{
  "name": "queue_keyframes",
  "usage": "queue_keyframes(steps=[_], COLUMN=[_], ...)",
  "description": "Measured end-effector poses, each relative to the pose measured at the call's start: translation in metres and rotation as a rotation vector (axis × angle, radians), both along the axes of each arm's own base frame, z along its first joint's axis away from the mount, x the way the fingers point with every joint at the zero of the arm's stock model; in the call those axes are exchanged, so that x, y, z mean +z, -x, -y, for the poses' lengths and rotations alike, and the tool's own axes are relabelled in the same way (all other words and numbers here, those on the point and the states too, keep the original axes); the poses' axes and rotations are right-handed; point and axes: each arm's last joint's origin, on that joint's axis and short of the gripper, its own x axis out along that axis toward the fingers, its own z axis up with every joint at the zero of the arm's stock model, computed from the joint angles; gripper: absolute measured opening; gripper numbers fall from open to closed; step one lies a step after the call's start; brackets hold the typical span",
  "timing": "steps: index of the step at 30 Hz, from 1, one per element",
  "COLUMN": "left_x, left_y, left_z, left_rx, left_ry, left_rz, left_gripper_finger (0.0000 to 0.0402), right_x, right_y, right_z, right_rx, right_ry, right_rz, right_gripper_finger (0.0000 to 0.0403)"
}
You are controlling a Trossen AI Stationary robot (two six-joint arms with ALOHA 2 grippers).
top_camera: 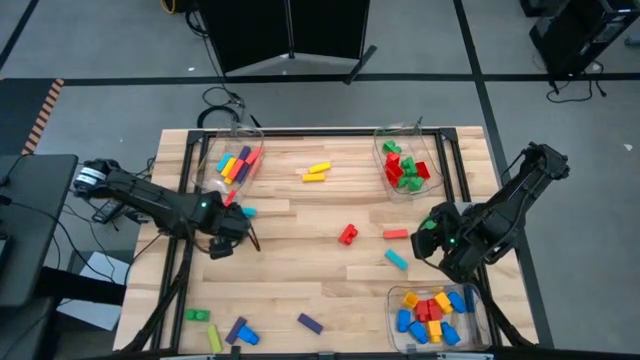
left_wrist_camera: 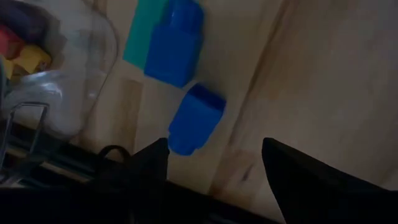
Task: Sort blocks by size
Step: Put the blue 1 stud game piece into the bottom transparent bin
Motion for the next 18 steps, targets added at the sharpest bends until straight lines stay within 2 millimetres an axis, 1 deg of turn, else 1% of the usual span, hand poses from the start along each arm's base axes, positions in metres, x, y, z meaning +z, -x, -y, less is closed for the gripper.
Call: queue_keyframes(steps=[5, 12, 15, 18], left_x=[-0.012, -0.028, -0.034, -0.035], left_y=[0.004, 0.005, 0.008, 0.008], left_z=[-0.006, -0.008, -0.009, -0.01], left_rx=[-0.057, -0.197, -0.226, -0.228], left_ry=[0.026, 0.06, 0.037, 0.035], left_rz=[-0.057, -0.056, -0.072, -0.077], left_gripper_finger=[0.0266, 0.0266, 0.0266, 0.0266], right_x=[0.0, 0.0, 0.0, 0.0], right_y=[0.0, -0.001, -0.001, -0.001], right_z=[0.0, -0.001, -0.001, -0.001], right_rx=[0.0, 0.0, 0.0, 0.0], right_ry=[-0.002, -0.006, -0.009, -0.01], right_rz=[0.003, 0.007, 0.009, 0.011], right_gripper_finger=[0.0245, 0.0242, 0.0241, 0.0242])
